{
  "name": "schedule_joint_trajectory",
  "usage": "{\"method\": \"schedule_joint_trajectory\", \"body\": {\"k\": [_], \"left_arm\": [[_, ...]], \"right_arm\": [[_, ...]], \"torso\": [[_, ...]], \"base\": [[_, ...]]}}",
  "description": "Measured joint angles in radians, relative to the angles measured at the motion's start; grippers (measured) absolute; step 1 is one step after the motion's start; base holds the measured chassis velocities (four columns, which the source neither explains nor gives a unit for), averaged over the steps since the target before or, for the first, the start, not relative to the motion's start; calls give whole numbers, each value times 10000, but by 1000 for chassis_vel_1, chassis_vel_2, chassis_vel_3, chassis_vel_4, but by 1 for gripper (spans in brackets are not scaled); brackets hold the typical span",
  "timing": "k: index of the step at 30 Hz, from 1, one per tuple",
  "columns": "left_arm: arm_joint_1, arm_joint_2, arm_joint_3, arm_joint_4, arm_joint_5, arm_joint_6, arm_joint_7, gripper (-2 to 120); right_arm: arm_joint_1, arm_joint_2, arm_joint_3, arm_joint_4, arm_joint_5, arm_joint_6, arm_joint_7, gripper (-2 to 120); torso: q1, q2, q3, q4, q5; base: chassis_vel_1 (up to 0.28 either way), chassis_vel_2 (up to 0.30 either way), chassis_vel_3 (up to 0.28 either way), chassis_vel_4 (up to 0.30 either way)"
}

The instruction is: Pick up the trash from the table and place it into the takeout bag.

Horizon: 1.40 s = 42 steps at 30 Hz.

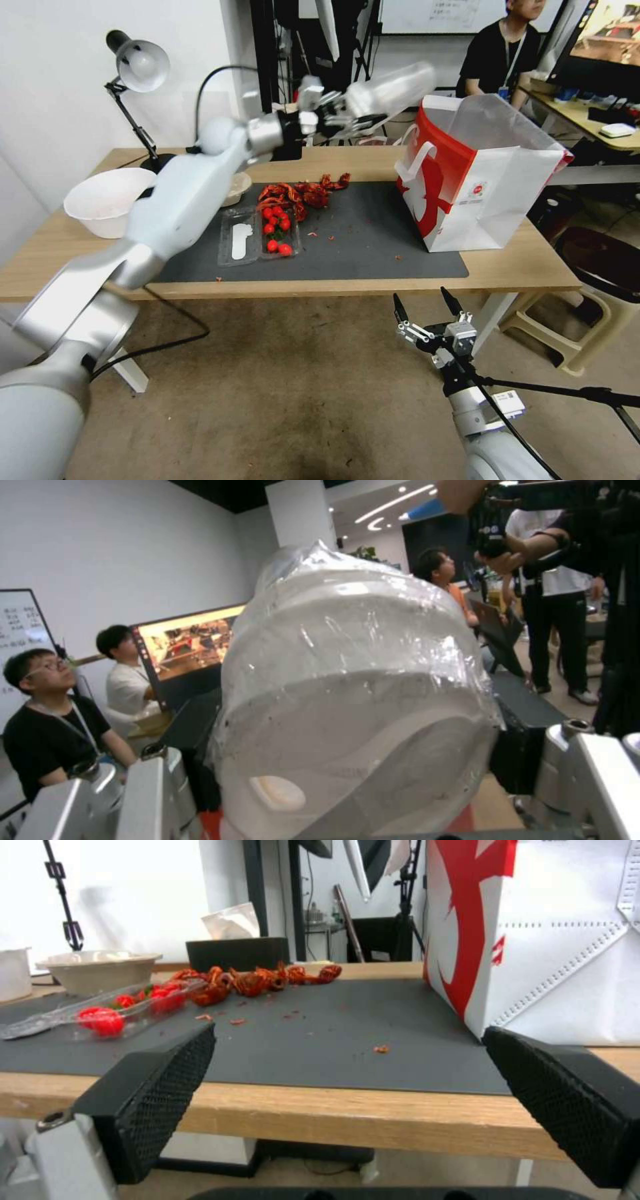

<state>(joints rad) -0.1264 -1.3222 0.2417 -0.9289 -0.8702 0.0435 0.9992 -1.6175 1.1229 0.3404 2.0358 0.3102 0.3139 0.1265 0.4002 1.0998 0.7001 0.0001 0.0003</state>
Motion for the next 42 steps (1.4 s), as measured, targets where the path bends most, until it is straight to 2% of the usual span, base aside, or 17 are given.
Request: {"method": "schedule_joint_trajectory", "body": {"k": [3, 4, 6, 7, 10, 15, 19, 20, 27, 37, 39, 41, 42], "left_arm": [[-550, -812, 81, 856, 199, -90, 54, 70], [-550, -812, 81, 856, 199, -90, 54, 70], [-922, -1473, 127, 1454, 376, -209, 151, 70], [-922, -1473, 127, 1454, 376, -209, 151, 70], [-1329, -2450, 408, 2265, 489, -306, 84, 70], [-1420, -2921, 817, 2620, 526, -301, -250, 70], [-1437, -2956, 1211, 2914, 578, -296, -680, 70], [-1437, -2956, 1211, 2914, 578, -296, -680, 70], [-1322, -2914, 2118, 2918, 620, -320, -1789, 70], [-1259, -2884, 2261, 2722, 787, -317, -1924, 70], [-1258, -2879, 2320, 2601, 853, -316, -2108, 70], [-1262, -2876, 2346, 2553, 863, -316, -2178, 77], [-1262, -2876, 2346, 2553, 863, -316, -2178, 77]], "right_arm": [[-3, 96, -11, 37, -37, -1, -5, 100], [-3, 96, -11, 37, -37, -1, -5, 100], [-33, 130, -8, 57, -53, 6, -14, 100], [-33, 130, -8, 57, -53, 6, -14, 100], [-85, 143, 17, 132, -84, 24, -23, 100], [-110, 157, 49, 158, -103, 35, -31, 100], [-186, 178, 58, 160, -151, 51, -45, 100], [-186, 178, 58, 160, -151, 51, -45, 100], [-246, 210, 54, 174, -212, 65, -65, 100], [-252, 194, 91, 166, -216, 57, -71, 100], [-253, 185, 105, 157, -209, 57, -72, 100], [-253, 176, 117, 151, -197, 57, -71, 100], [-253, 176, 117, 151, -197, 57, -71, 100]], "torso": [[-1, 0, 1, 2, -3], [-1, 0, 1, 2, -3], [-2, 2, -1, -1, 0], [-2, 2, -1, -1, 0], [-2, 1, -1, -4, 2], [-3, 2, -2, -9, 0], [-2, 1, 0, 2, -3], [-2, 1, 0, 2, -3], [-2, 1, -1, -2, -4], [-2, 1, -1, -1, -4], [-2, 1, -1, -1, -4], [-2, 2, 0, -2, -3], [-2, 2, 0, -2, -3]], "base": [[0, 0, 0, 0], [0, 0, 0, 0], [0, 0, 0, 0], [0, 0, 0, 0], [0, 0, 0, 0], [0, 0, 0, 0], [0, 0, 0, 0], [0, 0, 0, 0], [0, 0, 0, 0], [0, 0, 0, 0], [0, 0, 0, 0], [0, 0, 0, 0], [0, 0, 0, 0]]}}
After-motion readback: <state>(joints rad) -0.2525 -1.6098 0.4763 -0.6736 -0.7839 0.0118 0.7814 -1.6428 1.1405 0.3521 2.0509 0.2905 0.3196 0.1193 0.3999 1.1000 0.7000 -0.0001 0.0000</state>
